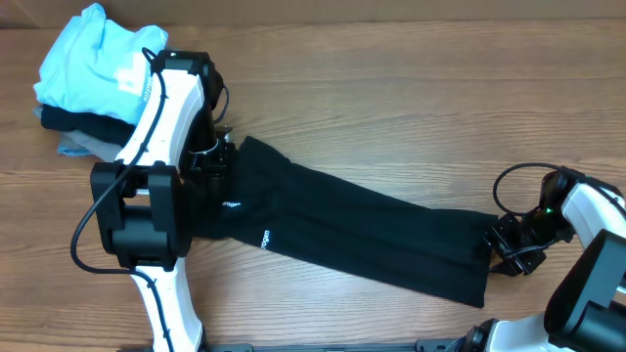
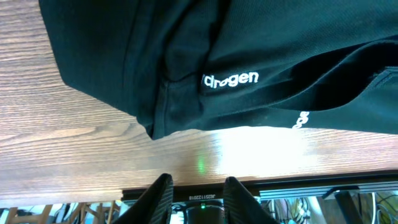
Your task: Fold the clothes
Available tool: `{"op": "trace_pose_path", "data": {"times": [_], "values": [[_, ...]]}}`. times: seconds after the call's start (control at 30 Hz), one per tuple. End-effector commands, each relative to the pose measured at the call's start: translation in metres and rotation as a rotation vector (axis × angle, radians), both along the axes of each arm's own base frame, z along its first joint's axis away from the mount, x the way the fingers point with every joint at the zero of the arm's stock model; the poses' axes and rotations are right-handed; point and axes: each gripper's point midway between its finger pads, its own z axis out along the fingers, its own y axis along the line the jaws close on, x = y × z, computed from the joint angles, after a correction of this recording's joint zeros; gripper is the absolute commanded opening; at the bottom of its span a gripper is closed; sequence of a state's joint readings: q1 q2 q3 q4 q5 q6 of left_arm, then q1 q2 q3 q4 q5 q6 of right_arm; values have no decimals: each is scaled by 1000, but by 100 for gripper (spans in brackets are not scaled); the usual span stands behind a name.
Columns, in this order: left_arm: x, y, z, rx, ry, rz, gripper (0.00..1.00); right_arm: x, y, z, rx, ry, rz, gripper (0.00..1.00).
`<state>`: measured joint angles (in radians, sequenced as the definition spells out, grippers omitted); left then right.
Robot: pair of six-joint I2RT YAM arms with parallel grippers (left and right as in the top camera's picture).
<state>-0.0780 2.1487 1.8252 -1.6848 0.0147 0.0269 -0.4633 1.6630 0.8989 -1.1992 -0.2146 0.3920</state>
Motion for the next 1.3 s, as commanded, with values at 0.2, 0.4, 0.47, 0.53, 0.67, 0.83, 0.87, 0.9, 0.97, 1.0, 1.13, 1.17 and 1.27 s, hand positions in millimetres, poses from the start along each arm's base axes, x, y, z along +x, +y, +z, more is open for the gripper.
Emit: {"op": "trace_pose_path", "data": {"times": [0.2,0.4,0.47,0.53,0.67,0.83,0.87,0.9,0.97,1.0,1.13,1.17,1.27], "values": [[24,-49,14,-198,-179,-28,47,30,-13,20,-42,-116,-5,47],[34,-98,-4,-227,-269,-209,52,33,-15,19,-48,-131,-2,49],[31,-105,-16,-195,-278,-262,53,34,-14,20,-41,-140,15,49],[26,-107,-30,-154,-275,-300,51,35,-13,20,-35,-153,35,49],[19,-110,-51,-134,-275,-333,47,35,-14,20,-34,-158,46,49],[14,-109,-55,-128,-259,-310,13,36,-14,20,-36,-161,46,48],[13,-108,-55,-127,-252,-309,7,36,-14,20,-36,-161,46,49],[9,-108,-54,-129,-237,-307,4,36,-14,20,-36,-162,46,49],[-2,-111,-50,-158,-190,-290,4,36,-14,20,-37,-162,46,49],[-9,-115,-47,-186,-159,-277,4,36,-15,20,-39,-161,47,48],[-32,-129,-34,-287,-68,-230,4,39,-16,21,-46,-170,48,48],[-36,-131,-31,-304,-50,-225,4,40,-17,22,-48,-174,47,49],[-46,-129,-27,-301,-4,-215,4,43,-19,25,-52,-181,47,49]]}}
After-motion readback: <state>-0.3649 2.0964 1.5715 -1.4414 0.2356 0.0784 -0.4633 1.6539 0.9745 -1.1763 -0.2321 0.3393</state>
